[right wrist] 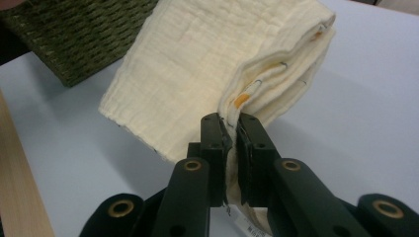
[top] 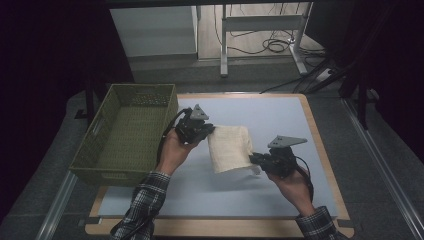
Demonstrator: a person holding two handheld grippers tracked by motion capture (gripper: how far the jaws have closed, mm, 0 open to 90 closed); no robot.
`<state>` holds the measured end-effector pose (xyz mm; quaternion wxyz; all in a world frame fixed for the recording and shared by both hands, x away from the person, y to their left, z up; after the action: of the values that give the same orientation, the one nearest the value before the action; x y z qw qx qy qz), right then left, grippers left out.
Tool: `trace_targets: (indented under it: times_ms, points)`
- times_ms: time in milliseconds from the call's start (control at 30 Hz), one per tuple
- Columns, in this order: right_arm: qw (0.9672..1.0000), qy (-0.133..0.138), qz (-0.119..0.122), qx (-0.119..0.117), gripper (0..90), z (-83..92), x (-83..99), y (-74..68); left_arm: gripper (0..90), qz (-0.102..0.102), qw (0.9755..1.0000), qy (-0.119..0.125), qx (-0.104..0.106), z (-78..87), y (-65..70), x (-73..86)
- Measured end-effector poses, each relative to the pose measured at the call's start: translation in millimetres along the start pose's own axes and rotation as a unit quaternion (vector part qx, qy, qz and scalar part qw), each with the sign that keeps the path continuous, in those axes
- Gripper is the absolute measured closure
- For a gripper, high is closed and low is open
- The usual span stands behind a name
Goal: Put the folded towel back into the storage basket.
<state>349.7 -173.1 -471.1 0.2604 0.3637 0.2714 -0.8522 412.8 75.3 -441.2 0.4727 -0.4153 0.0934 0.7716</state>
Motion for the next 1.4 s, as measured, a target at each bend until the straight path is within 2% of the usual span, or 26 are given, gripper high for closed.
trace_targets:
  times_ms: [333, 433, 1033, 1400]
  points:
    - [0.9998, 0.0, 0.017, -0.009, 82.5, -16.7, -20.0, -17.8, 83.7, 0.0, 0.9995, -0.015, -0.027, 23.5, -17.5, 8.7]
    - [0.9997, 0.0, 0.021, -0.013, 82.4, -21.7, -25.8, -21.9, 83.6, 0.005, 0.9993, -0.016, -0.034, 29.8, -22.3, 11.9]
    - [0.999, -0.001, 0.03, -0.033, 82.4, -49.0, -58.6, -48.1, 83.6, 0.013, 0.9969, -0.041, -0.065, 69.7, -51.2, 30.0]
    - [0.9985, -0.002, 0.032, -0.045, 82.3, -62.8, -77.2, -63.3, 83.7, 0.027, 0.9949, -0.046, -0.085, 91.4, -68.3, 40.3]
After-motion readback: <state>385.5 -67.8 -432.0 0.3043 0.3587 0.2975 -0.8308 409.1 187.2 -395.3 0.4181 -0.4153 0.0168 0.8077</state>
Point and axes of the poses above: each handheld gripper's, and its own axes: z roughly backward along the jaws, x roughly out of its underside, y roughly to its right, the point moved 4 cm from there along -z, roughly forward along the jaws, and after that the axes turned 12 degrees about -z, right-handed, at the moved point
